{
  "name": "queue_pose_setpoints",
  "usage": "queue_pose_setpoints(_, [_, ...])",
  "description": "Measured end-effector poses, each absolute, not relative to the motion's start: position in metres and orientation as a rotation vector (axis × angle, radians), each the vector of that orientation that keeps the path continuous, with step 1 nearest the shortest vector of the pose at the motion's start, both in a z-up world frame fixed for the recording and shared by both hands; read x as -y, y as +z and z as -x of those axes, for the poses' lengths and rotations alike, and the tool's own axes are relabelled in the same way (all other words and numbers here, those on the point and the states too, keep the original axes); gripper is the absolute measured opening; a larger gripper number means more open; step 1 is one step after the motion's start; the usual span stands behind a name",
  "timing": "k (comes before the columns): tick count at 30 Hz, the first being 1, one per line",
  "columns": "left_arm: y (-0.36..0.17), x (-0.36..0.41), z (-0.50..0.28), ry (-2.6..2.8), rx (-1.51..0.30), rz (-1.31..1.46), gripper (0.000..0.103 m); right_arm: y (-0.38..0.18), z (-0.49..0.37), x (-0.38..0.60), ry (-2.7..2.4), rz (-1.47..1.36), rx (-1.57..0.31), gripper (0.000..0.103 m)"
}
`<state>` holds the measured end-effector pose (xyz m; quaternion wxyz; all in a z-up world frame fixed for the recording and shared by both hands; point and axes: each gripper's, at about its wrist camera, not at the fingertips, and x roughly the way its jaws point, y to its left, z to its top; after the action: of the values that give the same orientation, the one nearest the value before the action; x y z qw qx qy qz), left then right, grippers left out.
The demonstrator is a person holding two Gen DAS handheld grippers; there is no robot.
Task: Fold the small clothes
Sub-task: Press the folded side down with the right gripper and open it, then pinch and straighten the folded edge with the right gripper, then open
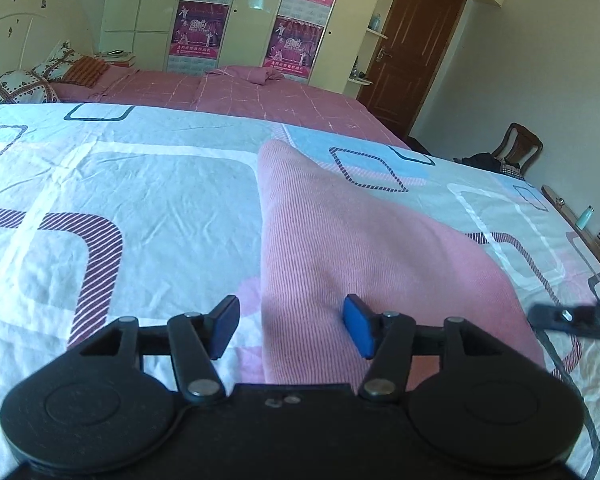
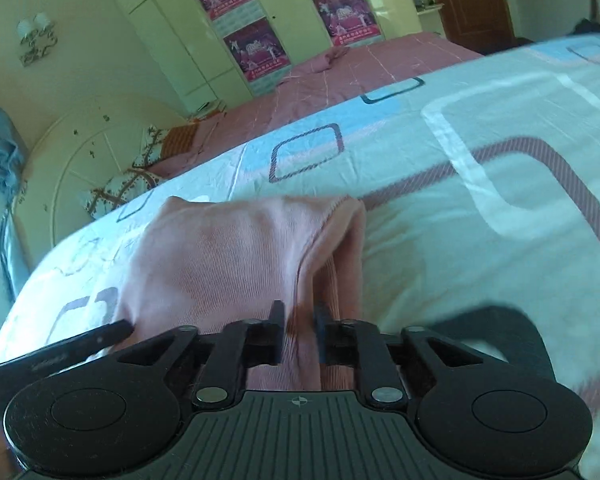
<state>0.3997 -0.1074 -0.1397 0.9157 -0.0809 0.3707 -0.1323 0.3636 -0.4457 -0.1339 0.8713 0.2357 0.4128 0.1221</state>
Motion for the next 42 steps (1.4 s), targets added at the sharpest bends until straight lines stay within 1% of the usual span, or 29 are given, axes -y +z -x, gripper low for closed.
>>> queue_pose_setpoints(1, [-0.139, 0.106, -0.398, -0.271, -0.762, 0.165, 0.057, -0.133, -0.352, 0.449, 0.255, -0.516, -0.873, 0.041])
queue_pose_setpoints(2, [-0.139, 0.105, -0.396, -0.269, -0.76, 0.162, 0.058, -0.133, -0.34, 0.45, 0.248, -0.536, -0.875, 0.042])
queue_pose_setpoints(9, [-0.137, 0.106, -0.389, -0.276, -0.761, 0.153, 0.058, -0.149, -0.29, 0.44, 0.266, -0.732, -0.985, 0.042])
queue_pose_setpoints(14, [-0.138, 0.105, -0.387, -0.273, -0.762, 0.154, 0.058, -0.153, -0.298, 0.438, 0.269, -0.888, -0.952, 0.041])
queue_pose_setpoints(16, [-0.139, 0.106, -0.387, -0.27, -0.761, 0.152, 0.058, -0.152, -0.305, 0.436, 0.258, -0.91, -0.935, 0.041])
queue_pose_setpoints(17, [-0.139, 0.107, -0.387, -0.27, -0.759, 0.148, 0.058, -0.15, -0.308, 0.435, 0.243, -0.898, -0.925, 0.03])
queue_pose_setpoints(18, [-0.139, 0.107, -0.386, -0.27, -0.759, 0.146, 0.058, -0.148, -0.311, 0.433, 0.225, -0.885, -0.913, 0.013])
queue_pose_setpoints(20, [-0.139, 0.107, -0.386, -0.27, -0.762, 0.154, 0.058, -0.146, -0.314, 0.433, 0.185, -0.853, -0.9, 0.007])
queue_pose_setpoints(24, [-0.137, 0.108, -0.381, -0.271, -0.765, 0.157, 0.058, -0.136, -0.31, 0.424, 0.138, -0.682, -0.864, 0.004])
queue_pose_setpoints(28, [-0.137, 0.114, -0.367, -0.28, -0.797, 0.165, 0.059, -0.116, -0.288, 0.427, 0.103, -0.572, -0.771, 0.003])
queue_pose_setpoints(30, [-0.149, 0.118, -0.366, -0.265, -0.841, 0.154, 0.059, -0.133, -0.289, 0.425, 0.101, -0.55, -0.852, 0.003])
queue_pose_setpoints(31, [-0.152, 0.117, -0.365, -0.262, -0.85, 0.167, 0.061, -0.15, -0.291, 0.423, 0.096, -0.574, -0.93, 0.003])
queue_pose_setpoints(32, [-0.152, 0.115, -0.364, -0.26, -0.85, 0.178, 0.061, -0.16, -0.29, 0.426, 0.092, -0.613, -0.96, 0.003])
queue_pose_setpoints(38, [-0.149, 0.114, -0.366, -0.261, -0.867, 0.175, 0.06, -0.134, -0.283, 0.436, 0.109, -0.629, -0.862, 0.006])
queue_pose_setpoints(42, [-0.15, 0.118, -0.367, -0.245, -0.869, 0.163, 0.062, -0.146, -0.298, 0.435, 0.1, -0.649, -0.913, 0.01])
